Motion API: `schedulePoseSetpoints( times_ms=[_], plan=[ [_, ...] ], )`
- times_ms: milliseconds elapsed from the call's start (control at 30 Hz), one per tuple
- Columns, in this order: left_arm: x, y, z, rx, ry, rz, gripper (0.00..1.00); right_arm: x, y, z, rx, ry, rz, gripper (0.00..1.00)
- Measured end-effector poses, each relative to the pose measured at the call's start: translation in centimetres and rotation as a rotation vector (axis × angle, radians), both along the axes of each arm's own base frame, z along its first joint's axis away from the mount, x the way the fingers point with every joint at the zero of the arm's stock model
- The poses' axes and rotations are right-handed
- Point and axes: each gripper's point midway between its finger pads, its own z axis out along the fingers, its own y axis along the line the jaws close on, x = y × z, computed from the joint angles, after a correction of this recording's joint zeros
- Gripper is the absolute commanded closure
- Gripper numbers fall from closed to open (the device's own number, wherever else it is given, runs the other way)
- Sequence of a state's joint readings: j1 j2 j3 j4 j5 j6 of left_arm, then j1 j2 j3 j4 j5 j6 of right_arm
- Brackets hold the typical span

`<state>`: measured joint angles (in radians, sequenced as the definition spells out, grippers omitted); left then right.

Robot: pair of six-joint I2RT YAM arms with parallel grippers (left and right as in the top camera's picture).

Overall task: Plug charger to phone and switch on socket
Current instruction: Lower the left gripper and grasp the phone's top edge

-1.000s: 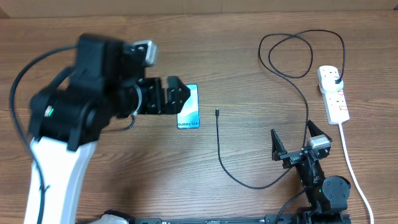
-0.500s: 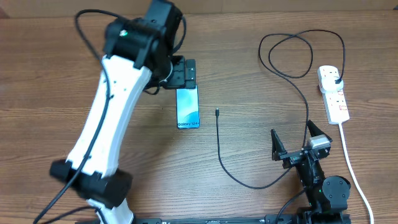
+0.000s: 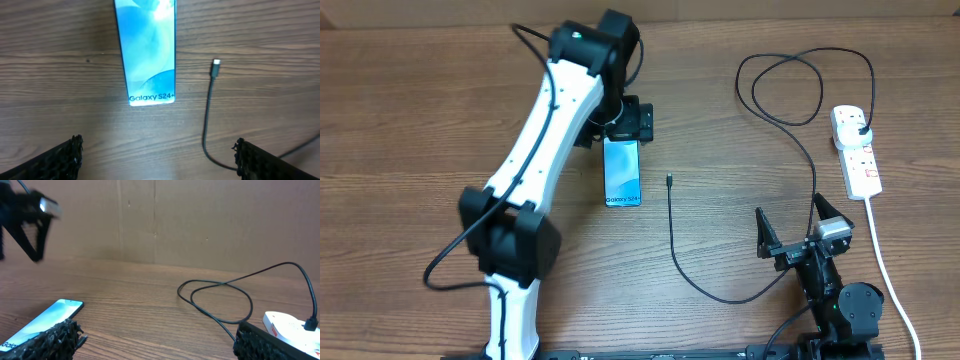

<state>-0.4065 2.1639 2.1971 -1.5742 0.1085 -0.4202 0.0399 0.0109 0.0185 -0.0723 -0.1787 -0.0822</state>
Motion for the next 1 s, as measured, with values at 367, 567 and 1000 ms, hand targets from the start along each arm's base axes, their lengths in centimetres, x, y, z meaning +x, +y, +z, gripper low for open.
schedulePoseSetpoints(
  times_ms=[367, 567, 1000],
  plan=[
    [0.4, -1.3, -4.4, 0.043, 0.075, 0.035, 0.00, 0.0, 0.0, 0.0, 0.000, 0.000, 0.000, 0.00],
    [0.1, -1.5, -4.4, 0.079, 0.065, 0.057, 0.01, 0.0, 0.0, 0.0, 0.000, 0.000, 0.000, 0.00],
    [1.5, -2.1, -6.1, 0.071, 0.006, 0.074, 0.00, 0.0, 0.0, 0.0, 0.000, 0.000, 0.000, 0.00]
  ],
)
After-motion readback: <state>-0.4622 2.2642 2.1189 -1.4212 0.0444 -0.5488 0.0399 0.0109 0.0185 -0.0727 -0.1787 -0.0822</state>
